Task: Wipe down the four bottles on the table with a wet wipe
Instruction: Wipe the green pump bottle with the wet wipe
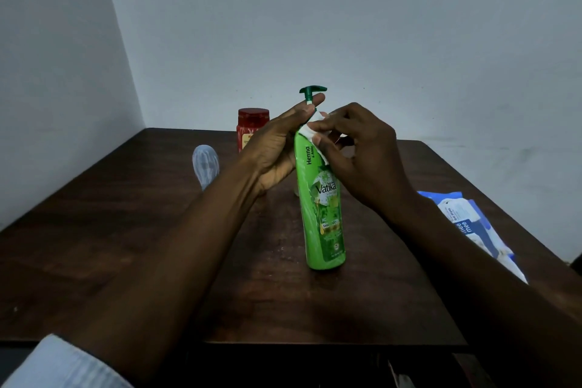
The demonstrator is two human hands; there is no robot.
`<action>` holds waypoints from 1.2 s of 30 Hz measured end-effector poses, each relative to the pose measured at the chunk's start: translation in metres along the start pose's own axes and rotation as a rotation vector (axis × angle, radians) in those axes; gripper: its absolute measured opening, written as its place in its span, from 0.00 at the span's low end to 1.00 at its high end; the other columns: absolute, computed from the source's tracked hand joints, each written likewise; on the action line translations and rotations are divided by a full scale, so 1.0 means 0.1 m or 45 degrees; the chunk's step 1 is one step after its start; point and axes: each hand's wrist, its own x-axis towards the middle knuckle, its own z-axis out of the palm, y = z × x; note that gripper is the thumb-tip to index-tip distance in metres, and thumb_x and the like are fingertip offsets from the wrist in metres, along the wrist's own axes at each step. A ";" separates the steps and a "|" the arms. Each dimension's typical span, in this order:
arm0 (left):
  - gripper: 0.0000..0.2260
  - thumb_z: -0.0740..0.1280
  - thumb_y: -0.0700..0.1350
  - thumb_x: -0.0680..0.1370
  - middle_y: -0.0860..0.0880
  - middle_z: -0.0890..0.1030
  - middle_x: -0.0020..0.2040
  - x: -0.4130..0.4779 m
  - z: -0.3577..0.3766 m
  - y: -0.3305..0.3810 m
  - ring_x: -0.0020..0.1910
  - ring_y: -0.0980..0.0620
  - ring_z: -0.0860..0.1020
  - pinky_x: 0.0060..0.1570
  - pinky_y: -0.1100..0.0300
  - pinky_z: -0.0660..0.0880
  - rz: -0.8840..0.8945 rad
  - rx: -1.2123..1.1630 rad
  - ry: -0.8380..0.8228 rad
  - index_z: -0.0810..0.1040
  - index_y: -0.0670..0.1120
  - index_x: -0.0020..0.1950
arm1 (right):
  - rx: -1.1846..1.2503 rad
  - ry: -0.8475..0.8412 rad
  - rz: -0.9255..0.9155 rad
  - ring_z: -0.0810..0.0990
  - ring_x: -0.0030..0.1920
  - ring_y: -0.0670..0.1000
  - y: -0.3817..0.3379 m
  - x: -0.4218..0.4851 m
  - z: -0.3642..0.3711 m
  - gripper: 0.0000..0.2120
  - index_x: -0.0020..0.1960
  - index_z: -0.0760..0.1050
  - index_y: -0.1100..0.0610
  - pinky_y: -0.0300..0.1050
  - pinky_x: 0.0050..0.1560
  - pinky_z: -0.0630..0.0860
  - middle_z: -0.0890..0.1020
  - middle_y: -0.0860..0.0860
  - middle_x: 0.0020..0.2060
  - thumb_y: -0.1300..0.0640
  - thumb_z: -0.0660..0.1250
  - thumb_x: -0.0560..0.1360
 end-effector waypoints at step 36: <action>0.10 0.71 0.42 0.78 0.45 0.84 0.47 0.07 -0.13 -0.03 0.53 0.48 0.83 0.53 0.54 0.80 0.004 0.003 0.092 0.83 0.45 0.59 | -0.159 -0.327 -0.305 0.82 0.51 0.58 0.09 -0.73 -0.03 0.18 0.58 0.83 0.61 0.53 0.52 0.80 0.82 0.60 0.54 0.72 0.74 0.70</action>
